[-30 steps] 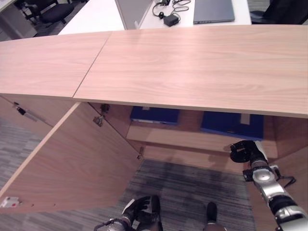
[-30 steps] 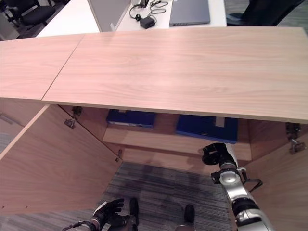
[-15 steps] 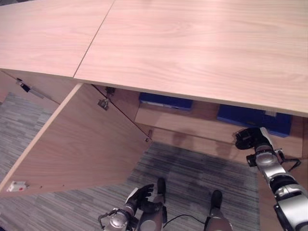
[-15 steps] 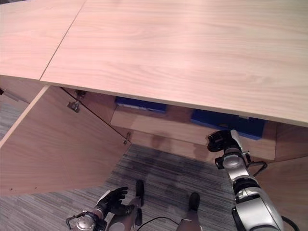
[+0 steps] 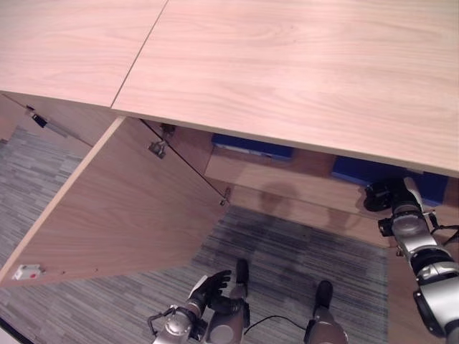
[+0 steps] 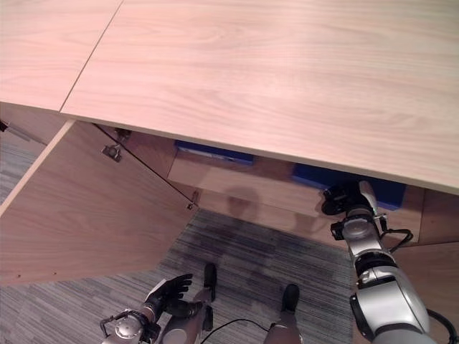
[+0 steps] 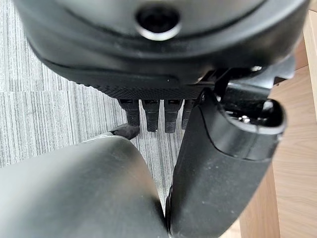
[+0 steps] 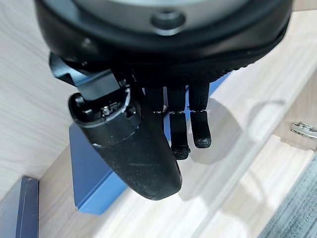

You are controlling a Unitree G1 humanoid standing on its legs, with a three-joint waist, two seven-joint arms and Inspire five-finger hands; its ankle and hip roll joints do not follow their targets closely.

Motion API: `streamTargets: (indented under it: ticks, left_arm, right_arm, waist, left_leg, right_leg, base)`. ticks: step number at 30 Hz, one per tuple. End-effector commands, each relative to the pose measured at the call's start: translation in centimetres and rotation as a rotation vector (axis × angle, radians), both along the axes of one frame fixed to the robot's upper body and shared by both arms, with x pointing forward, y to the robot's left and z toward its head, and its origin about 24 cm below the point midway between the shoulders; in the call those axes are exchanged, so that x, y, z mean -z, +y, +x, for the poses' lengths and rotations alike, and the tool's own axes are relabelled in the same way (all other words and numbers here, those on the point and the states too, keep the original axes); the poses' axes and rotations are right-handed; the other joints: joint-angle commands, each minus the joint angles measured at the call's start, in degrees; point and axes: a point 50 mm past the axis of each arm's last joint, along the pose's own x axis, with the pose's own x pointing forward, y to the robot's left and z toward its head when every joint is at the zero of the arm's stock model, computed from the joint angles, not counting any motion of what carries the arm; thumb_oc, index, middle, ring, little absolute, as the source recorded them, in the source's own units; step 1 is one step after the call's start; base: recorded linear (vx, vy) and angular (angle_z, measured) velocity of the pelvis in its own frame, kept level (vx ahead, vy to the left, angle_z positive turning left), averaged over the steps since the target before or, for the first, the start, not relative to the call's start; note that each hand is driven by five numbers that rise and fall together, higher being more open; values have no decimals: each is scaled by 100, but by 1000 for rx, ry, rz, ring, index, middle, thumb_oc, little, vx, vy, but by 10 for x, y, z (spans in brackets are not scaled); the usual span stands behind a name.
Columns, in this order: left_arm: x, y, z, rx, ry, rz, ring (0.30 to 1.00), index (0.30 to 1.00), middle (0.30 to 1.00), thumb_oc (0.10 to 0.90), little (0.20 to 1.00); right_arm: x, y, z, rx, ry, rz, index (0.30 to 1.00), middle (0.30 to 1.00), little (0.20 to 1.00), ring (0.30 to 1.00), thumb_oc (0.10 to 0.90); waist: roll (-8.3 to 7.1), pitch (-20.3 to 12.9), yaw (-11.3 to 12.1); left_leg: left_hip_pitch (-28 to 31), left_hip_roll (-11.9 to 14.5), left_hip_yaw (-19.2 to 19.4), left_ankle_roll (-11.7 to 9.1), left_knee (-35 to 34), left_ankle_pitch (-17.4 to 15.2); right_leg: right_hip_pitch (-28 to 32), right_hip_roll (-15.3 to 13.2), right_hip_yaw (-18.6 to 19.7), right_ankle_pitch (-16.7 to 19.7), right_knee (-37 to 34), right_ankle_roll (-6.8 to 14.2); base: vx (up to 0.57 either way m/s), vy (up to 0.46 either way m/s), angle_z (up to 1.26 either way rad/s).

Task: Put the empty folder in the office cabinet

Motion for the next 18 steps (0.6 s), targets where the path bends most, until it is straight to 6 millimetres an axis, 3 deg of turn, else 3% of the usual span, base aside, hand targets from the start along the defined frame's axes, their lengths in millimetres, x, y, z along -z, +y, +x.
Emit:
streamTargets:
  ticks: [1, 12, 18]
  left_arm:
    - [17, 35, -47, 106, 168, 163, 900, 900, 900, 800, 900]
    - [15, 30, -43, 95, 141, 145, 900, 900, 900, 800, 900]
    - [12, 29, -42, 99, 123, 132, 900, 900, 900, 800, 900]
  right_arm:
    - [-59, -19, 13, 31, -163, -92, 300, 300, 300, 300, 400]
    - [-51, -25, 10, 72, -98, -83, 300, 300, 300, 300, 400]
    - [-58, -33, 8, 115, -106, -84, 300, 300, 300, 300, 400]
  waist:
    - [-58, -197, 196]
    - [116, -19, 258]
    - [241, 98, 318]
  left_leg:
    - [361, 266, 85, -406, 123, -653]
    - [152, 241, 72, -396, 179, -621]
    - [-47, 226, 23, -389, 225, -590]
  right_leg:
    - [-927, -257, 448, -1084, 1617, 182]
    - [-1246, -340, 478, -1073, 1770, 201]
    - [-1487, -389, 498, -1075, 1905, 214]
  base:
    - [0, 0, 0]
    - [0, 3, -1]
    - [0, 0, 0]
